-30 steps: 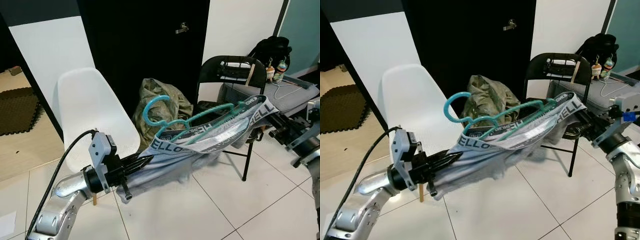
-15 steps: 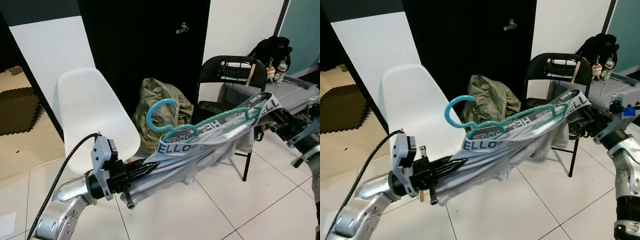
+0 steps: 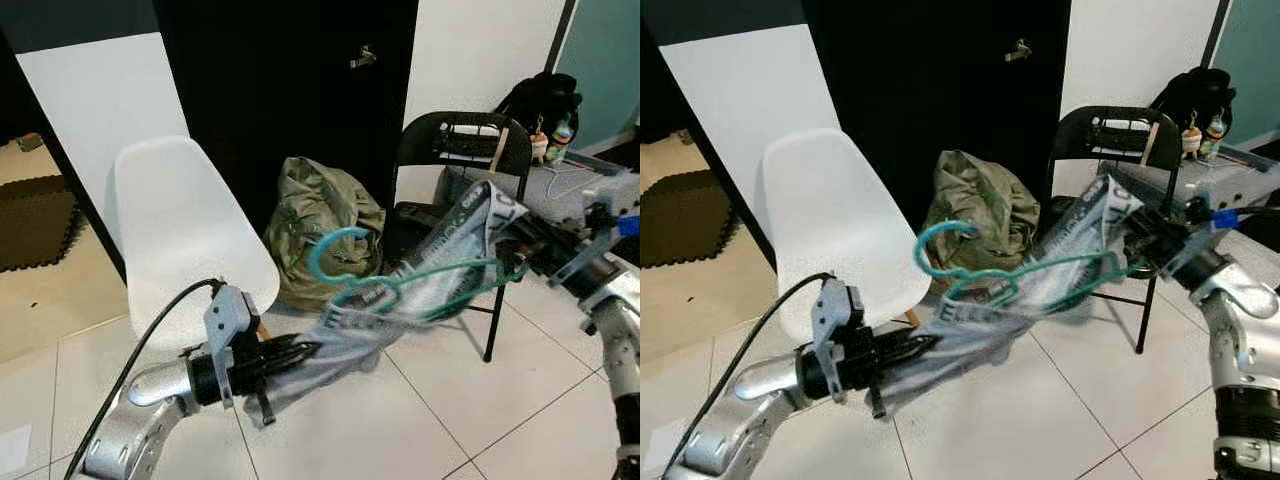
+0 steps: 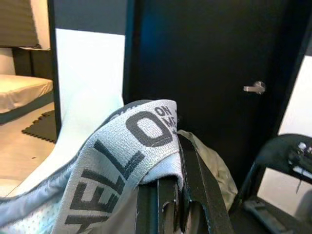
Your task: Hang hanger
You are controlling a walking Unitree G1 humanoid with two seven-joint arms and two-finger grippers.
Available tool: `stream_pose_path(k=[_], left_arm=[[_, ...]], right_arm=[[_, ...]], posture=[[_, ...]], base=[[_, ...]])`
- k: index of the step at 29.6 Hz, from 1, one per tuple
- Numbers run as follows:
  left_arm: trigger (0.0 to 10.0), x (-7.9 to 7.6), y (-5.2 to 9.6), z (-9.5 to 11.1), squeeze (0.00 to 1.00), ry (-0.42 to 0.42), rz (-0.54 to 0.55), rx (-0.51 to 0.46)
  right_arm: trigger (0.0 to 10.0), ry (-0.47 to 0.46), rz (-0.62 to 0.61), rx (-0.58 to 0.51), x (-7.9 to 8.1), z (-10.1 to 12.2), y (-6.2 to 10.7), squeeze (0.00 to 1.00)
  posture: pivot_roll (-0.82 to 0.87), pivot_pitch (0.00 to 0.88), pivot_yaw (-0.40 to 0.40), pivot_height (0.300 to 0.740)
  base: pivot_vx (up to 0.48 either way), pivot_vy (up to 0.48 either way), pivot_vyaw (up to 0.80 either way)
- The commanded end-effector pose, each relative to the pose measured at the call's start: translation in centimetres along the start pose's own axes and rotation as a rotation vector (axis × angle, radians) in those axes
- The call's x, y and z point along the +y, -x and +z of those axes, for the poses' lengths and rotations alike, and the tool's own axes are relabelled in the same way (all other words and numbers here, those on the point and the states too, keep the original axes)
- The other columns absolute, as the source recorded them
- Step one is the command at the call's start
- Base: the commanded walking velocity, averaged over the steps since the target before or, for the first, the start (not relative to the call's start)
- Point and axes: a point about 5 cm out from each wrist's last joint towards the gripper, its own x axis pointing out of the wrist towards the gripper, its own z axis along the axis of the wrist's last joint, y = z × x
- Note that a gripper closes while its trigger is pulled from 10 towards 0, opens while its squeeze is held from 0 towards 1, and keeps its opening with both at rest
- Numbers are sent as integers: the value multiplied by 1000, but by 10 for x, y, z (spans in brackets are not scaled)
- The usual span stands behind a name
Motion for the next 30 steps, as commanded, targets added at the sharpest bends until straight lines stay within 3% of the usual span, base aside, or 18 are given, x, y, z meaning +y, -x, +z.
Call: stream_pose_path(k=[1, 4, 8, 11, 13, 15, 20, 26, 30], left_arm=[[10000, 10, 1, 3, 0, -27, 83, -14], [10000, 20, 6, 11, 0, -40, 158, -60], [10000, 18, 9, 24, 0, -23, 128, -141], [10000, -8, 13, 43, 0, 51, -102, -252], [10000, -8, 13, 43, 0, 51, -102, -252], [10000, -15, 17, 54, 0, 84, -182, -300], [10000, -25, 23, 51, 0, 104, -290, -258], [10000, -31, 26, 52, 0, 155, -348, -269], [10000, -38, 27, 45, 0, 165, -398, -193]], right_arm=[[0, -11, 26, 11, 4, -2, -1, 0], [0, -3, -6, 32, -4, -4, 5, 0], [0, 23, -53, 91, -11, -12, 13, 0], [0, 35, -117, 164, -17, -22, 20, 0], [0, 35, -117, 164, -17, -22, 20, 0], [0, 29, -138, 190, -19, -26, 23, 0], [0, 24, -173, 225, -22, -32, 24, 0], [0, 20, -203, 298, -24, -42, 26, 0], [0, 2, -169, 308, -19, -46, 26, 0]], posture=[[-25, 0, 19, 740], [-24, 0, 18, 740], [-23, 0, 17, 740], [-21, 0, 15, 740], [-21, 0, 15, 740], [-21, 0, 15, 740], [-19, 0, 16, 740], [-19, 0, 14, 740], [-20, 0, 15, 740]], base=[[0, 0, 0], [0, 0, 0], [0, 0, 0], [0, 0, 0], [0, 0, 0], [0, 0, 0], [0, 0, 0], [0, 0, 0], [0, 0, 0]])
